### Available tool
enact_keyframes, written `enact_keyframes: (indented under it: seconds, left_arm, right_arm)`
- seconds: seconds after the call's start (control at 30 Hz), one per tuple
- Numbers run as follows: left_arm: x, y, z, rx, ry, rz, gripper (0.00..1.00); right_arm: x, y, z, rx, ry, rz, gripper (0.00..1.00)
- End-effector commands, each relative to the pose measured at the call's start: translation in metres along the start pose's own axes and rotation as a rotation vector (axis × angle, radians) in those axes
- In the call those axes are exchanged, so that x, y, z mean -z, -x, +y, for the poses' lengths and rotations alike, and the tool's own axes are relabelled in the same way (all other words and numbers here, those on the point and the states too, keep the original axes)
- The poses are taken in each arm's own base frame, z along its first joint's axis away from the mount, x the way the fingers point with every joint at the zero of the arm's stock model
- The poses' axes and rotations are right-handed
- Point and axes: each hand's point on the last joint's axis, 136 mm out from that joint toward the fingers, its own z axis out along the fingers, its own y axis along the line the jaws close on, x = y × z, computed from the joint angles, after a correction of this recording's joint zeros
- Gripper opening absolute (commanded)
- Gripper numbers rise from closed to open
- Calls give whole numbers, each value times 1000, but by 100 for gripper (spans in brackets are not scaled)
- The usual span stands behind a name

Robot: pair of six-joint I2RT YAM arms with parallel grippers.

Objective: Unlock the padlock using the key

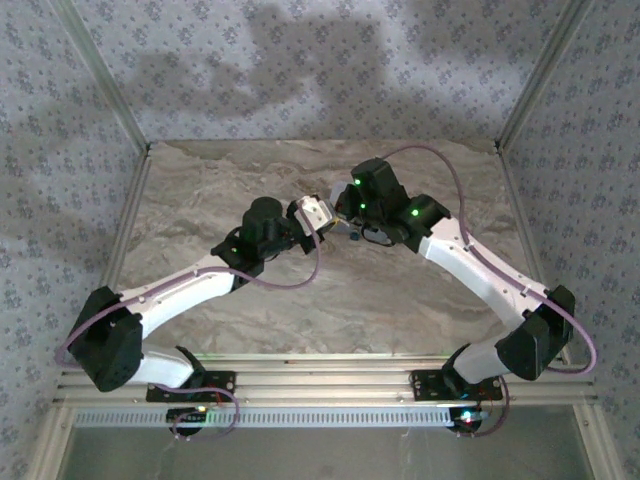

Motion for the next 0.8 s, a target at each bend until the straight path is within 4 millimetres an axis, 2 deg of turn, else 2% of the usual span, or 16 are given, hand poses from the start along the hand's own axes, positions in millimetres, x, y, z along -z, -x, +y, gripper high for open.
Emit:
enact_keyframes:
  seconds: [0.0,0.13,0.2,0.27,0.33,0.5,0.57,0.6,0.67,0.7,0.77]
  left_arm:
    - [1,14,7,22,21,-14,0]
    - [4,12,6,40,22,-6,0]
    - [6,10,10,67,28,-3,0]
    - [9,8,16,114,31,-2,0]
    - [14,4,23,187,13,-2,0]
    - [30,4,42,434,-121,-23,0]
    - [35,9,48,520,-185,-52,0]
    - [38,12,50,555,-226,-67,0]
    - [42,21,49,600,-297,-85,0]
    - [44,26,46,612,-347,-90,0]
    - [47,39,38,622,-440,-95,0]
  right_arm:
    - [10,2,7,-25,44,-14,0]
    - [12,4,9,-24,56,-22,21]
    - [16,5,13,-15,78,-22,37]
    - [22,10,15,8,101,-33,49]
    - [33,17,15,32,122,-51,55]
    - [64,45,-9,16,164,-156,59]
    - [76,56,-12,34,229,-207,59]
    - [75,55,-20,38,245,-212,59]
    - [82,56,-17,62,308,-228,59]
    - [85,55,-13,85,344,-222,56]
    - [89,49,-1,145,409,-195,38]
